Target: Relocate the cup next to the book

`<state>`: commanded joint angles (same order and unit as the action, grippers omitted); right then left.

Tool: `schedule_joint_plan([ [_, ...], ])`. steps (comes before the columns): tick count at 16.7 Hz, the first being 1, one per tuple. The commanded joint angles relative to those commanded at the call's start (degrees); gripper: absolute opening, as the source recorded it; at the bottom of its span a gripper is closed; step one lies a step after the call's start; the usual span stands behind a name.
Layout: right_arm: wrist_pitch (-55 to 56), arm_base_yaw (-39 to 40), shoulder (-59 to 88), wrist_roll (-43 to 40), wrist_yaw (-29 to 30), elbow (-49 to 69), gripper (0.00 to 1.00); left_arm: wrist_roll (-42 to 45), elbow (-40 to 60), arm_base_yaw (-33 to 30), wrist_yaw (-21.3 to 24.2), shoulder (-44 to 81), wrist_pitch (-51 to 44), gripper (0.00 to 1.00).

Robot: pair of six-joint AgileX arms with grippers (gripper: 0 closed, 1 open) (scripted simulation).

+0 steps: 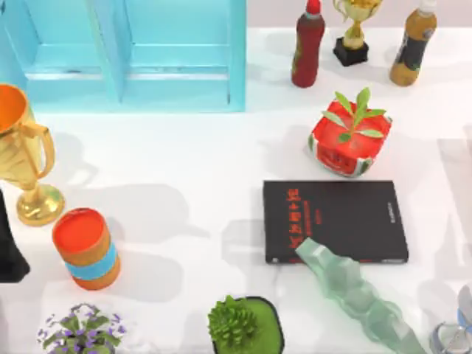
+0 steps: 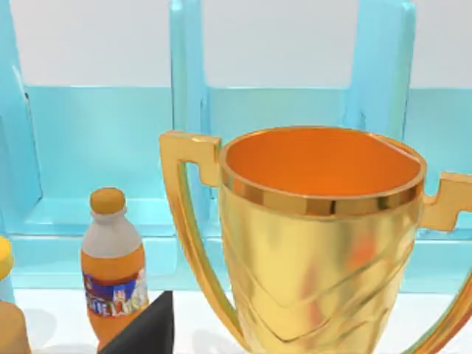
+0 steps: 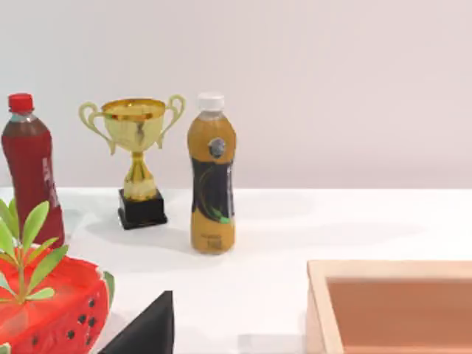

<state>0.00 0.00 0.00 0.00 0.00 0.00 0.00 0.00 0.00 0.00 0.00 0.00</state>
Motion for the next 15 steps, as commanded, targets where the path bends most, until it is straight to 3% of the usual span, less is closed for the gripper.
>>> schedule_joint_plan([
  [4,0.0,0.0,0.0,0.0,0.0,0.0,1.0,1.68,1.57,0.17,-0.2,1.63,-1.05,1.0],
  [7,0.0,0.0,0.0,0.0,0.0,0.0,1.0,8.6,7.52,1.07,-0.78,8.36,-5.14,1.0],
  [11,0.0,0.0,0.0,0.0,0.0,0.0,1.0,26.28,20.15,4.17,-1.56,24.45,-14.82,1.0],
  [15,0.0,0.0,0.0,0.0,0.0,0.0,1.0,51.5,34.35,9.6,-1.98,45.21,-27.68,1.0],
])
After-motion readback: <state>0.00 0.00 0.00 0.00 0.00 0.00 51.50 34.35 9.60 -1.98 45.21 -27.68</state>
